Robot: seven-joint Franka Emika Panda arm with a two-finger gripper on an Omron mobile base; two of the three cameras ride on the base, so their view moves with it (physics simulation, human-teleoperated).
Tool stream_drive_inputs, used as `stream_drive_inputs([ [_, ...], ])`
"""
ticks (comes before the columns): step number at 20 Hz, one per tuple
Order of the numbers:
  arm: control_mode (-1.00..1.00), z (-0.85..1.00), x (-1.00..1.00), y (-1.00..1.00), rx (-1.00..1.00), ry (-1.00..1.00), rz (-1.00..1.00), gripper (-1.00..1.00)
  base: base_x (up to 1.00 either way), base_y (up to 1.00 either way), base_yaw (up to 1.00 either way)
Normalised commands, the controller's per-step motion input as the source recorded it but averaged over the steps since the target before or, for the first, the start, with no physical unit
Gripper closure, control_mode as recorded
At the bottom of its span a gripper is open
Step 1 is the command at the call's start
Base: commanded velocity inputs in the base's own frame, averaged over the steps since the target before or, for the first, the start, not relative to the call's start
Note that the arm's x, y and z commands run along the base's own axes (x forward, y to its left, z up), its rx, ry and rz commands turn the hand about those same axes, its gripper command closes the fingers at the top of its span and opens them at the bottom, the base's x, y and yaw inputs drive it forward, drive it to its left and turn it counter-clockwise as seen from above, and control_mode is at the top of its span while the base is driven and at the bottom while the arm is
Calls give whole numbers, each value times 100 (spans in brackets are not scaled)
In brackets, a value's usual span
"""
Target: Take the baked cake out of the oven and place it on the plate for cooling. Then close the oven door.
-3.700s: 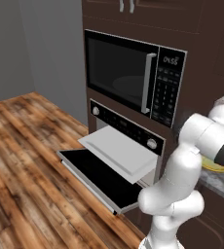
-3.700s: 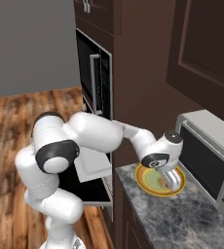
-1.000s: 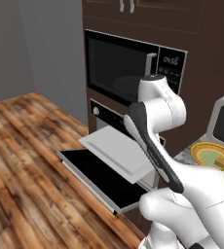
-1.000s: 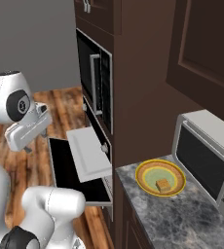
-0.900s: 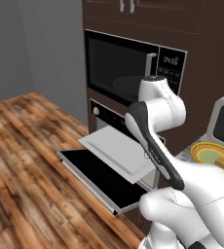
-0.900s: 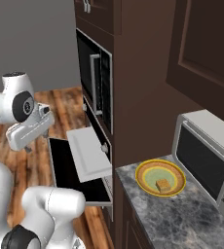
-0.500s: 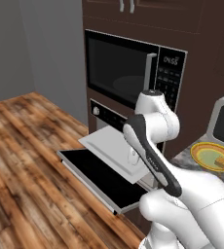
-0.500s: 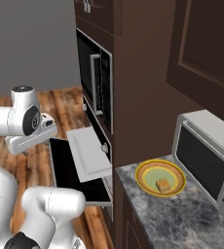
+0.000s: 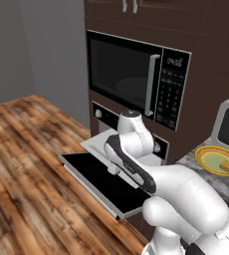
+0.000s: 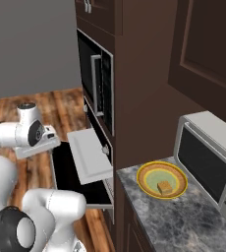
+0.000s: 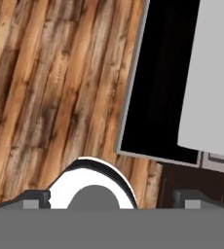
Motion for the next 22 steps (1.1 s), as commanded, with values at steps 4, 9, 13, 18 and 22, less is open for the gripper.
stream_drive_inputs([
  [4,-100,-55,98,30,-1,15,-12,-100,0,0,0],
  [9,-100,-55,90,31,0,18,-9,-100,0,0,0],
  [13,-100,-59,86,26,-1,16,-9,-100,0,0,0],
  [18,-100,-59,78,25,-7,10,-9,-100,0,0,0],
  [22,-100,-63,63,30,-11,4,-10,-100,0,0,0],
])
